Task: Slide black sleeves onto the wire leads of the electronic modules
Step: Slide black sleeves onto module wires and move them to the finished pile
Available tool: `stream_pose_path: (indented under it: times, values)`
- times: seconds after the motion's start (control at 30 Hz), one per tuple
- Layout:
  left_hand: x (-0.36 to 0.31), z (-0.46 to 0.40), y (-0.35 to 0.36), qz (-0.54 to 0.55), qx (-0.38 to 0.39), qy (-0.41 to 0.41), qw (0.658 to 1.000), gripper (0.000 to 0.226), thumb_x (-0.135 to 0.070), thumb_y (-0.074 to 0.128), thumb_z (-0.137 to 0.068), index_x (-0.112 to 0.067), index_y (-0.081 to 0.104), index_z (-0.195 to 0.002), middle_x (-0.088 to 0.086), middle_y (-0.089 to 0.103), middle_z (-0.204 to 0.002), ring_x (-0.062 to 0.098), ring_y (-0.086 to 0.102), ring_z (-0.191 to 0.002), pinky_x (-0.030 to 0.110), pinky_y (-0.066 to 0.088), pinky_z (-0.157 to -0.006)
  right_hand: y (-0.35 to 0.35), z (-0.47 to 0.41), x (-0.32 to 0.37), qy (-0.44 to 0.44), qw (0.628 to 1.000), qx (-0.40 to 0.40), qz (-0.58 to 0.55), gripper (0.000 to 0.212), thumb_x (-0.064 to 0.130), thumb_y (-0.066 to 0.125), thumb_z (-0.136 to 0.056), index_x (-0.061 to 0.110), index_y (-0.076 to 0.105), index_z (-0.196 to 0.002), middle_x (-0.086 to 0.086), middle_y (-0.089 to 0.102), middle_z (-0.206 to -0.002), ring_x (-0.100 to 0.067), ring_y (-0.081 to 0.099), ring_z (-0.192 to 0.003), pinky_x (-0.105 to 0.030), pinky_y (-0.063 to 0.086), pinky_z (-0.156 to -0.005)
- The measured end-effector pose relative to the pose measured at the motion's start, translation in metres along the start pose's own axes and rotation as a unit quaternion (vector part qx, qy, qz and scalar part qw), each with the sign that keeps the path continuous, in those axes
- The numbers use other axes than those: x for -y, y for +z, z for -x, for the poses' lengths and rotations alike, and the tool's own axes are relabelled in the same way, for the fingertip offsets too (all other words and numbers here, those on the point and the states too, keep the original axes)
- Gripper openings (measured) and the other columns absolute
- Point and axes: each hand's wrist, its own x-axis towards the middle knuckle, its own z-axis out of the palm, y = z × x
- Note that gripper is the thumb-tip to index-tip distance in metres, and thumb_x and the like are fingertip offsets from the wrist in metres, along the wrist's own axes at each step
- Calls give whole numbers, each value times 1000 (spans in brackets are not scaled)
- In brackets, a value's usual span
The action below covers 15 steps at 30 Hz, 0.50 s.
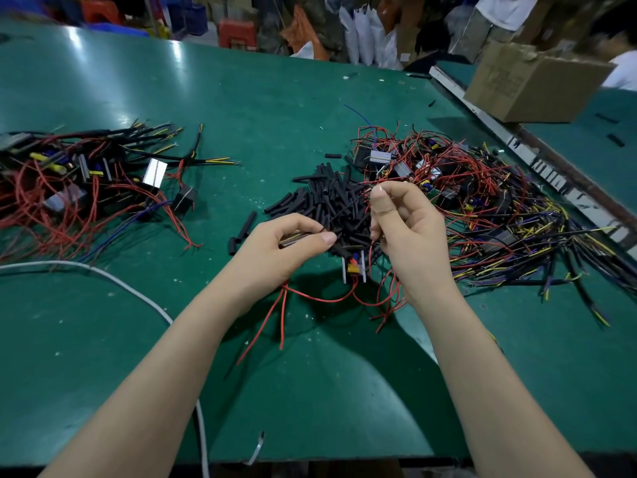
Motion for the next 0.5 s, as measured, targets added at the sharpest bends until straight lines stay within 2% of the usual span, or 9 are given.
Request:
stream_pose_path:
  times: [0.1, 0.2, 0.27, 0.37, 0.43, 0.5]
  values:
    - [1, 1, -2, -45, 7, 21, 999, 13, -36, 73, -76, -26, 68, -83, -25, 64, -72, -11, 54, -66, 3, 38, -64, 1, 1, 2, -10, 1000, 3, -3, 13, 16, 55, -97, 22, 59, -86, 13, 52, -59, -4, 48, -54, -12, 38, -51]
    - [1, 1, 0, -70, 2, 27, 997, 28, -53, 63, -74, -27, 67, -84, -24, 64, -77, -11, 55, -70, 6, 39, -69, 2, 2, 4, -34, 999, 1, 12, 12, 16, 56, -96, 23, 59, -87, 13, 52, -61, -3, 47, -56, -16, 38, -54]
    - [0, 1, 1, -46, 1, 7, 999, 38, -59, 48, -81, -28, 68, -86, -23, 67, -82, -11, 57, -75, 10, 41, -72, 1, 2, 4, -36, 999, -13, 14, 12, 16, 56, -96, 22, 59, -87, 9, 51, -64, -4, 46, -56, -17, 39, -55]
    - [-2, -1, 0, -3, 23, -32, 999, 43, -49, 34, -99, -30, 71, -91, -29, 67, -96, -17, 56, -94, 5, 40, -79, -1, 0, 4, -11, 999, -30, 8, 12, 18, 55, -97, 23, 59, -87, 8, 51, -63, -5, 47, -56, -15, 38, -53]
    - [-2, -1, 0, -2, 42, -28, 999, 32, -47, 43, -91, -31, 71, -93, -24, 68, -98, -12, 57, -95, 10, 42, -84, -1, 0, 3, 5, 1000, -26, -5, 12, 19, 55, -97, 23, 59, -87, 10, 53, -61, -6, 48, -55, -13, 38, -50]
    - [0, 1, 1, -36, 50, -4, 998, 16, -44, 63, -83, -33, 69, -93, -16, 66, -93, -9, 56, -82, 8, 42, -75, -1, 0, 3, 9, 1000, -14, -12, 11, 20, 56, -96, 23, 60, -87, 11, 54, -60, -5, 49, -55, -12, 38, -49]
